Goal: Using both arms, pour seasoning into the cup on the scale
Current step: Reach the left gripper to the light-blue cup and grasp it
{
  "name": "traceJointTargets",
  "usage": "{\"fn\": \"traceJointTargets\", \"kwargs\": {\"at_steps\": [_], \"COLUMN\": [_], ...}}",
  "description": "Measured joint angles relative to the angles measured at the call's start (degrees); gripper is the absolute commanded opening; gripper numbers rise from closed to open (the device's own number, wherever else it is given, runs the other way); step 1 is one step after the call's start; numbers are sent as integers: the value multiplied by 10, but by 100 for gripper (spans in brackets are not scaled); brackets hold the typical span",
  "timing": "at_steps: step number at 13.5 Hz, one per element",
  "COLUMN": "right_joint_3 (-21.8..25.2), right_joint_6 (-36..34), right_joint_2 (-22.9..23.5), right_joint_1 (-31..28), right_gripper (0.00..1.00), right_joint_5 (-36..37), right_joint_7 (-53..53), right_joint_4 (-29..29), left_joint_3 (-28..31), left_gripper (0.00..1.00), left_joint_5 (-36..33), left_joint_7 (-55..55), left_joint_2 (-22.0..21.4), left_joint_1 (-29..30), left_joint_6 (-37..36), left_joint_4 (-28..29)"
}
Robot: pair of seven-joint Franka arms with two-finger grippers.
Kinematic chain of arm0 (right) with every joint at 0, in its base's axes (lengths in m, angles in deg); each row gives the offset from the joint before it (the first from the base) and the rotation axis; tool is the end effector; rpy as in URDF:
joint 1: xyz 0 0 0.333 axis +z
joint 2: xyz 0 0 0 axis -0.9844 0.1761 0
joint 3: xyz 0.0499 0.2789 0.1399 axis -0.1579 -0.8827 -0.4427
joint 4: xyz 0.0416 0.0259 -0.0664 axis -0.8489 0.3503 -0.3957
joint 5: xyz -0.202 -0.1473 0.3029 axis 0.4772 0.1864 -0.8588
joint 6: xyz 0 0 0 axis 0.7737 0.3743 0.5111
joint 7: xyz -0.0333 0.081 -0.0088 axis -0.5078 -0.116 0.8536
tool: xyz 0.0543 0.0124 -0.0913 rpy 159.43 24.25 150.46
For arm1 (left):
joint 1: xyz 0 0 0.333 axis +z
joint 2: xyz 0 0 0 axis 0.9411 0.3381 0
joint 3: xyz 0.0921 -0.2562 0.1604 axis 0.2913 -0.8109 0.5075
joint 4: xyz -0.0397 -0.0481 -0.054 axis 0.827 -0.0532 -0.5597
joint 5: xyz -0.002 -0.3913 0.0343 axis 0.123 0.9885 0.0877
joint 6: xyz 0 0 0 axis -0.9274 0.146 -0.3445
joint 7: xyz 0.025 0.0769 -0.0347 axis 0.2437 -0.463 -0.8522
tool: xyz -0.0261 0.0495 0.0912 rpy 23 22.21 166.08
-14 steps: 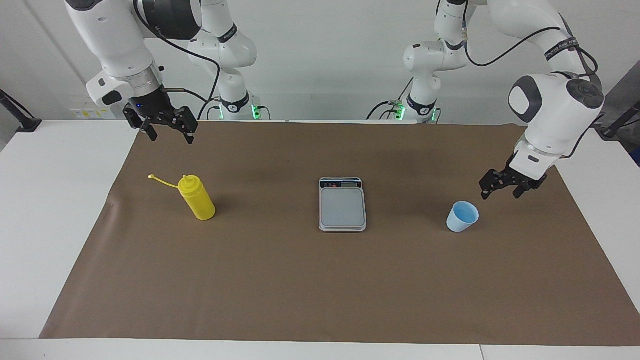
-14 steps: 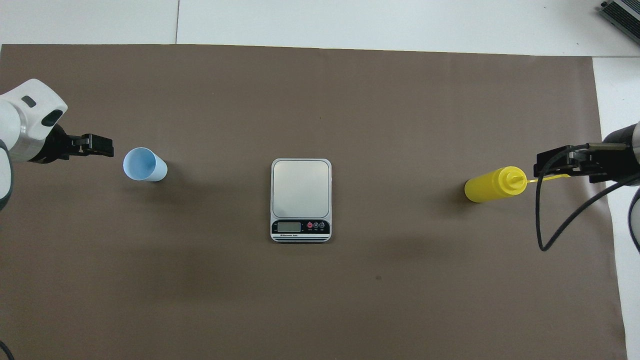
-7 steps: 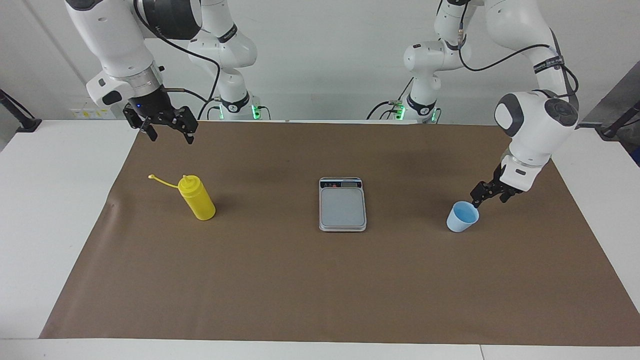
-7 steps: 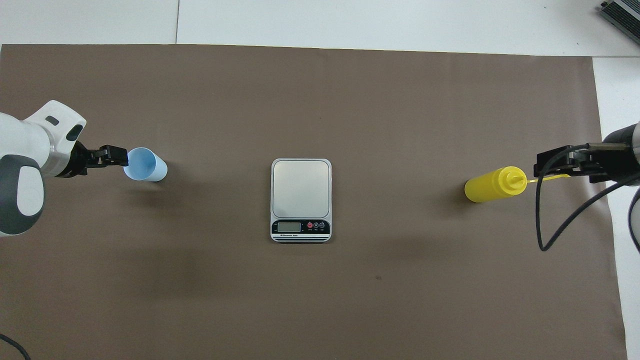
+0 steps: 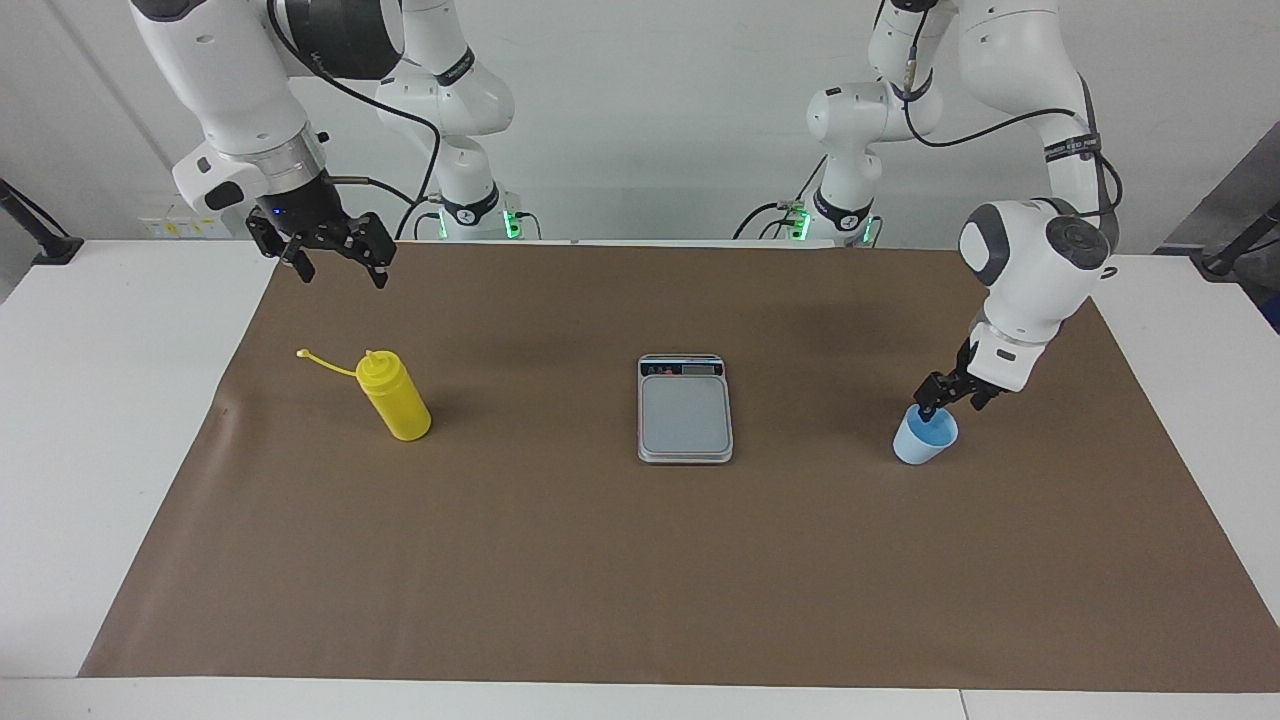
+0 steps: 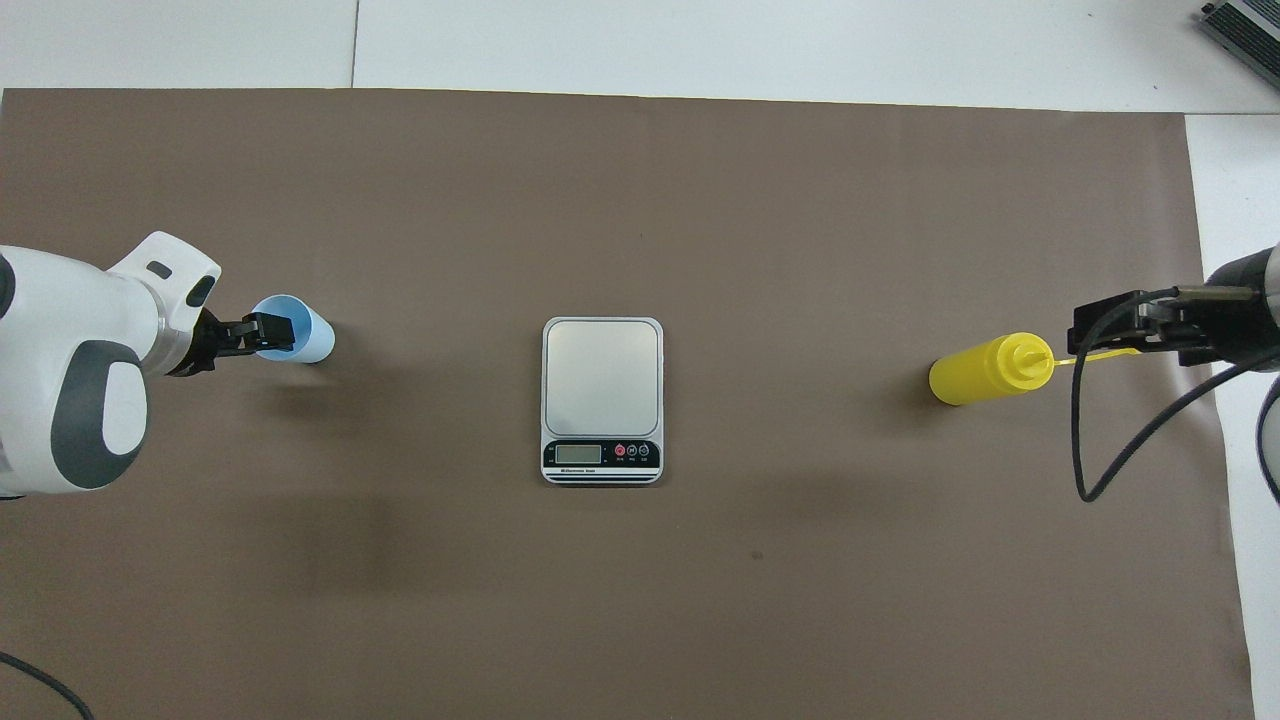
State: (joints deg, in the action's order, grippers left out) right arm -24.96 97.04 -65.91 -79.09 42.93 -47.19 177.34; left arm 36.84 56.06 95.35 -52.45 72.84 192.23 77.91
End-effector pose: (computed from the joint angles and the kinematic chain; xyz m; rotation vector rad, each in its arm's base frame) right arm 0.5453 -0.0040 0.6049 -3.1298 0.1837 0.0166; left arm 0.5660 -0.0107 0.3591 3.0914 0.2831 0.0925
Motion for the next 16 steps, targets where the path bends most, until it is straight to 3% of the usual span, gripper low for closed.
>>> {"fn": "traceJointTargets", "kwargs": {"at_steps": [7,9,11,16], "right_joint_3": [0,0,0,0], "right_joint_6": [0,0,0,0], "right_joint_2": [0,0,0,0], "right_joint_1": [0,0,0,0], "right_gripper": [100,100,100,100], "right_joint_5": [0,0,0,0], "right_joint_7": [0,0,0,0], "right_joint_4": [0,0,0,0], "left_joint_3": [1,1,1,0], "left_gripper": [97,52,2,0], "left_joint_5": [0,0,0,0], "left_joint_7": [2,3,4,4], "left_joint_2": [17,24,25,25], "left_joint_1": [0,0,0,0], "left_joint_6": [19,25,26,18], "left_joint_4": [2,0,0,-11]}}
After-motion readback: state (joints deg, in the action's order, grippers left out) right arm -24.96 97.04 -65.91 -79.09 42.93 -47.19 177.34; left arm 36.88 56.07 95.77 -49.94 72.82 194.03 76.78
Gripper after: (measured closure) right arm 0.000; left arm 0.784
